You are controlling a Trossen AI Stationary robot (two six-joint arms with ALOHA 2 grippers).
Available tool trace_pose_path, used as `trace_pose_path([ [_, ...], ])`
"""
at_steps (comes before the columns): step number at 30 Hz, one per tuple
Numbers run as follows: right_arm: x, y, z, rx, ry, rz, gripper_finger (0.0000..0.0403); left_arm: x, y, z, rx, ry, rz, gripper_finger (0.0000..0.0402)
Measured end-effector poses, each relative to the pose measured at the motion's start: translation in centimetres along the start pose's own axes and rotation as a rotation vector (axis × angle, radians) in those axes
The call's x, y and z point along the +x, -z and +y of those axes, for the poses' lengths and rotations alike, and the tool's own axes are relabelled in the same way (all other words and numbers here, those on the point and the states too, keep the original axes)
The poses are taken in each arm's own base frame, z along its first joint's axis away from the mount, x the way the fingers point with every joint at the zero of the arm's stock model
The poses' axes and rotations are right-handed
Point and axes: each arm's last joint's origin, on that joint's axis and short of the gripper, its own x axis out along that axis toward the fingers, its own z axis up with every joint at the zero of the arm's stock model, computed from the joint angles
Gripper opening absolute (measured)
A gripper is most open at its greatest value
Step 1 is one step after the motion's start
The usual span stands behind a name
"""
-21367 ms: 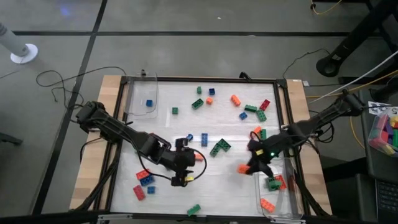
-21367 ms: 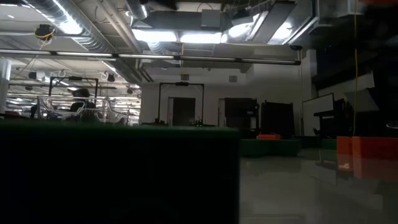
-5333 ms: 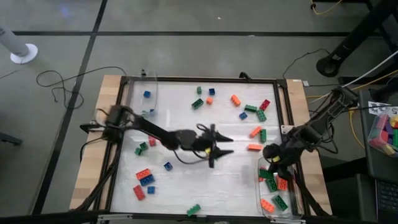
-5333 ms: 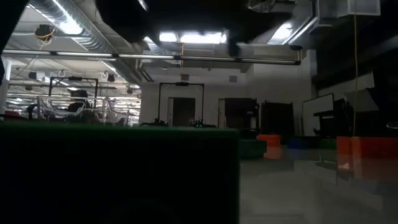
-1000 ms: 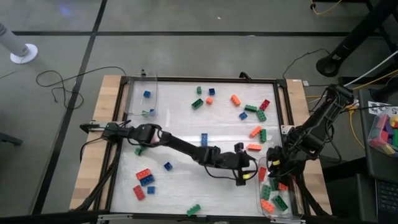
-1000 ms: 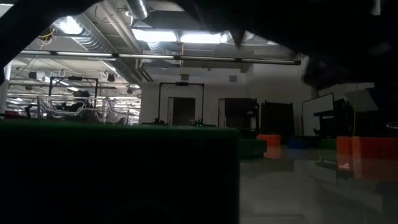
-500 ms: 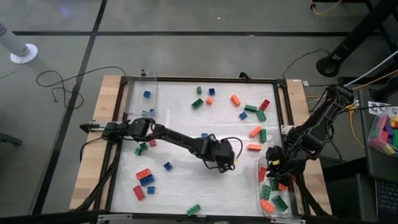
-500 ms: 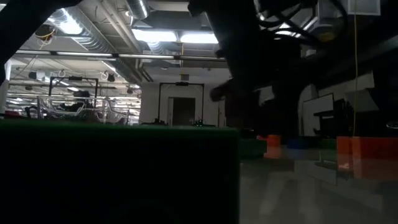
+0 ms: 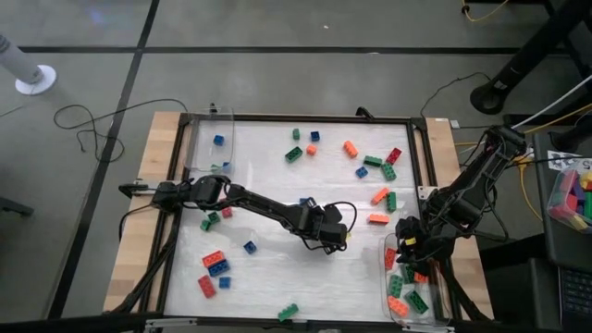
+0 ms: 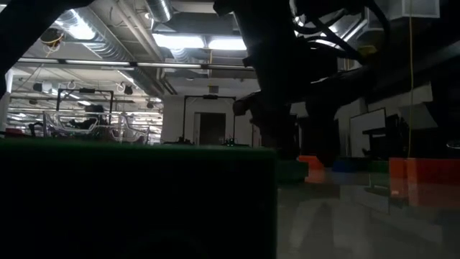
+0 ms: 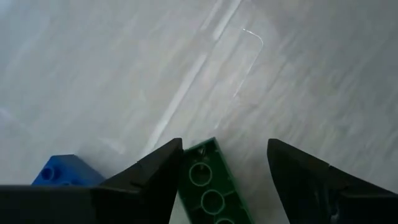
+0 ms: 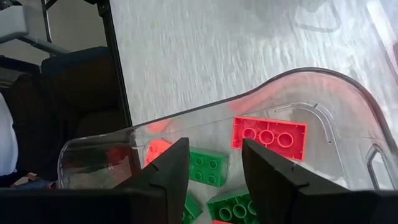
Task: Sort blocks by size
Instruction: Put the 8 stud green game piece into the bottom transparent bin
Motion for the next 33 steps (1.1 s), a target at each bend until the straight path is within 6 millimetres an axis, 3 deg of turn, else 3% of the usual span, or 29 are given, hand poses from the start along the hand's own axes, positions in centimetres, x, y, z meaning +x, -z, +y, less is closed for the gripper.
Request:
trace_pose_path([
  [11,0.0,0.0,0.0,0.000,0.000,0.000,0.0147,-2.8,-0.7,1.2,0.069,-0.084,0.101,0.0224],
  [16,0.0,0.0,0.0,0.000,0.000,0.000,0.0147,-2.9,-0.1,1.8,0.140,-0.124,0.168,0.0224],
  [26,0.0,0.0,0.0,0.000,0.001,0.000,0.0147,-2.3,-0.7,1.7,-0.160,-0.059,0.173,0.0224],
  [33,0.0,0.0,0.0,-0.068,0.002,0.001,0.0147,-1.2,0.0,1.4,-0.228,-0.047,0.202,0.0224],
])
